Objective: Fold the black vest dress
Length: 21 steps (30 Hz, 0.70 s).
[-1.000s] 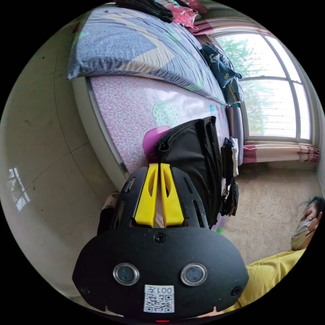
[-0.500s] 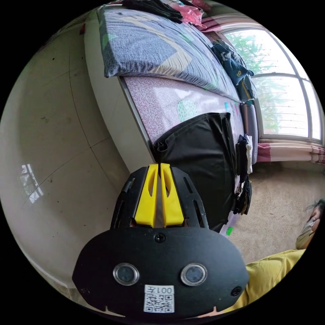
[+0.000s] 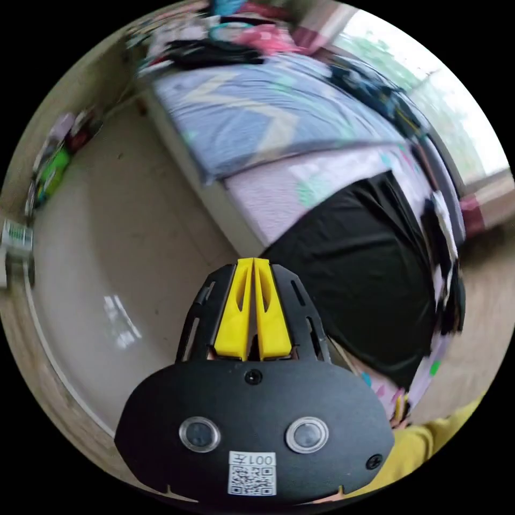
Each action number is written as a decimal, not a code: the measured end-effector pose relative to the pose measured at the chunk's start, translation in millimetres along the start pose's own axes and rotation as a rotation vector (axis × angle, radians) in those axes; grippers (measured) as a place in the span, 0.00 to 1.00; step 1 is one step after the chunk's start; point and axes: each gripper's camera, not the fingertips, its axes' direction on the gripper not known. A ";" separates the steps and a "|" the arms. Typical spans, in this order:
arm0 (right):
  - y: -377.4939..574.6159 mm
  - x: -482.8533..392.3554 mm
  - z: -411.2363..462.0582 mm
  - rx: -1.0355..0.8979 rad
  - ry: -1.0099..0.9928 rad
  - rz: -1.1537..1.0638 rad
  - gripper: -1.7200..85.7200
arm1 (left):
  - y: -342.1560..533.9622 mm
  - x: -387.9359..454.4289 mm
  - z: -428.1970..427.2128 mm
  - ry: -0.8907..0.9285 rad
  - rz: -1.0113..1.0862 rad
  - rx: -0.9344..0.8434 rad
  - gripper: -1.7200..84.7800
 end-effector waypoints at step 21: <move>-80.8 75.3 -38.8 0.044 -0.234 0.166 0.08 | 244.0 506.4 137.6 0.541 1.423 -0.598 0.00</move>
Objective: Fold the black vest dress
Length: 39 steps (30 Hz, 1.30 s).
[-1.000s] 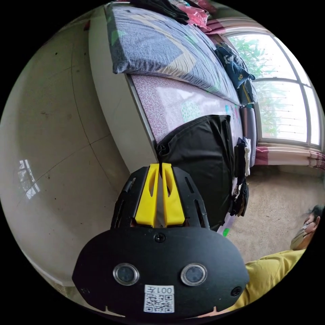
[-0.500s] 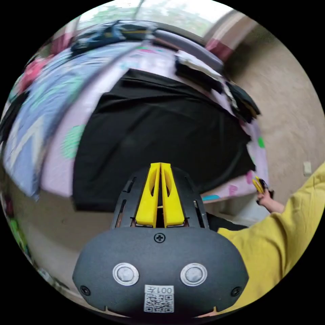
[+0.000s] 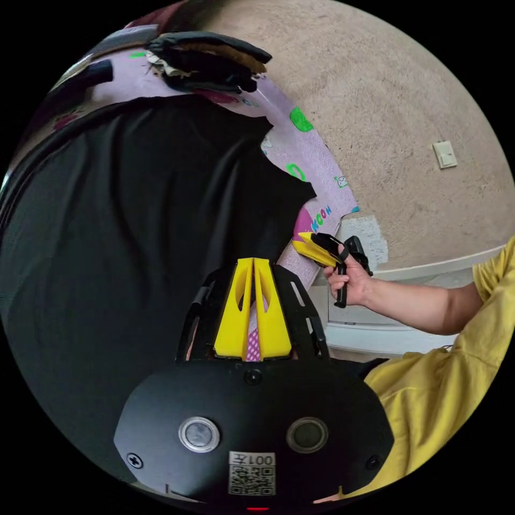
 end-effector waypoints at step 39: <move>-5.4 -98.9 88.0 -0.208 -0.061 -0.359 0.02 | 108.4 -8.9 -58.9 -0.404 -0.312 0.043 0.00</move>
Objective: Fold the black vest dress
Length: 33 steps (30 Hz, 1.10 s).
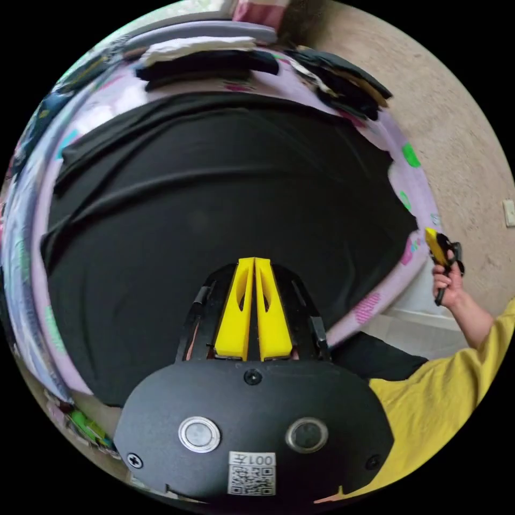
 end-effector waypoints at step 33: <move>-20.7 -196.7 576.4 -0.548 0.712 -1.044 0.06 | -72.3 -204.7 -78.6 -0.415 0.662 0.032 0.08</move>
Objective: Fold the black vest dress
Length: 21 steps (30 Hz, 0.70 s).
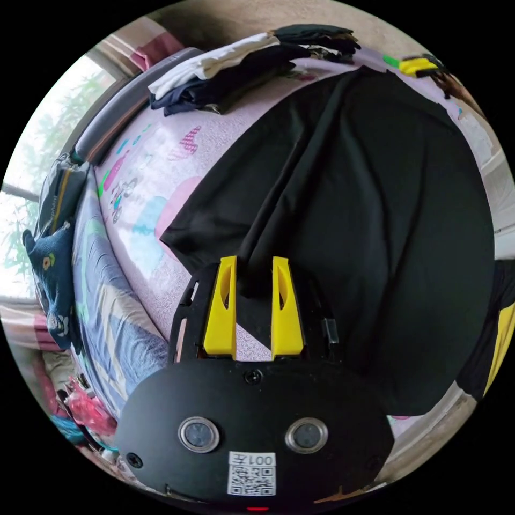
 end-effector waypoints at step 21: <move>-123.1 103.4 169.6 -0.691 0.128 -0.349 0.08 | -80.8 -12.5 -84.2 -0.171 0.066 0.036 0.01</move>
